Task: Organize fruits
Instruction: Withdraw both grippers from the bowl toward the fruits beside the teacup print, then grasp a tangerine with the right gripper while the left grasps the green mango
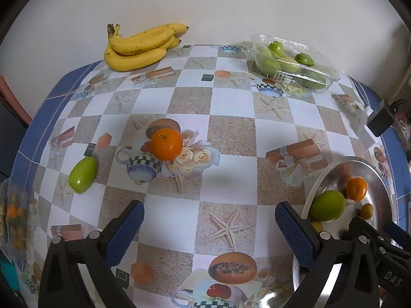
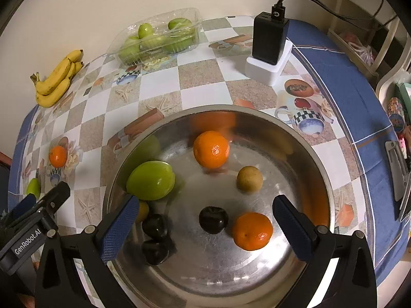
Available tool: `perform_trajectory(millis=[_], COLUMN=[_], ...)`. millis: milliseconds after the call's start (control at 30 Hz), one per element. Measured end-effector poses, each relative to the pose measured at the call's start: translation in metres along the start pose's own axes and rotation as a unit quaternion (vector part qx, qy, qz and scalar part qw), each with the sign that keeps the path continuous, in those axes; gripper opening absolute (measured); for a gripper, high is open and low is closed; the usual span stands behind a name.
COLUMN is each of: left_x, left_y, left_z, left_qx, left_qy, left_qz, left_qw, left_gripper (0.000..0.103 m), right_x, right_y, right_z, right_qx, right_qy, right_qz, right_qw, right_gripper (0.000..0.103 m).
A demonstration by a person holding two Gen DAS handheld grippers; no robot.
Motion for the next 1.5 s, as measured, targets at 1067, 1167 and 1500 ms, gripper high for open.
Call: perform_trajectory(millis=[1067,1167,1500], left_x=[-0.012,-0.01,-0.003], left_y=[-0.019,-0.018,-0.014], left_z=[0.119,0.137,0.19], left_qx=[-0.037,-0.052,-0.109], left_qy=[-0.049,-0.054,-0.06], left_qz=[-0.022,-0.02,-0.014], left_qw=[0.9979,0.997,0.9922], left_gripper=[0.103,0.103,0.103], right_x=[-0.008,-0.005,0.003], right_y=[0.01,0.016,0.025], right_z=[0.121,0.139,0.19], right_qx=[-0.112,-0.135,-0.171], right_qy=[-0.055,-0.055,-0.088], right_qz=[-0.026,-0.022,-0.008], right_qw=[0.992,0.989,0.981], right_gripper=[0.103,0.103,0.103])
Point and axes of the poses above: each gripper's, at about its wrist camera, not at the fingertips, and x roughly the way its jaws point, z to its left, y to its underside, the point moved 6 cm from there along x, roughly the way its jaws point, and after that the axes turned 1 degree about -x, right-handed, at the moved point
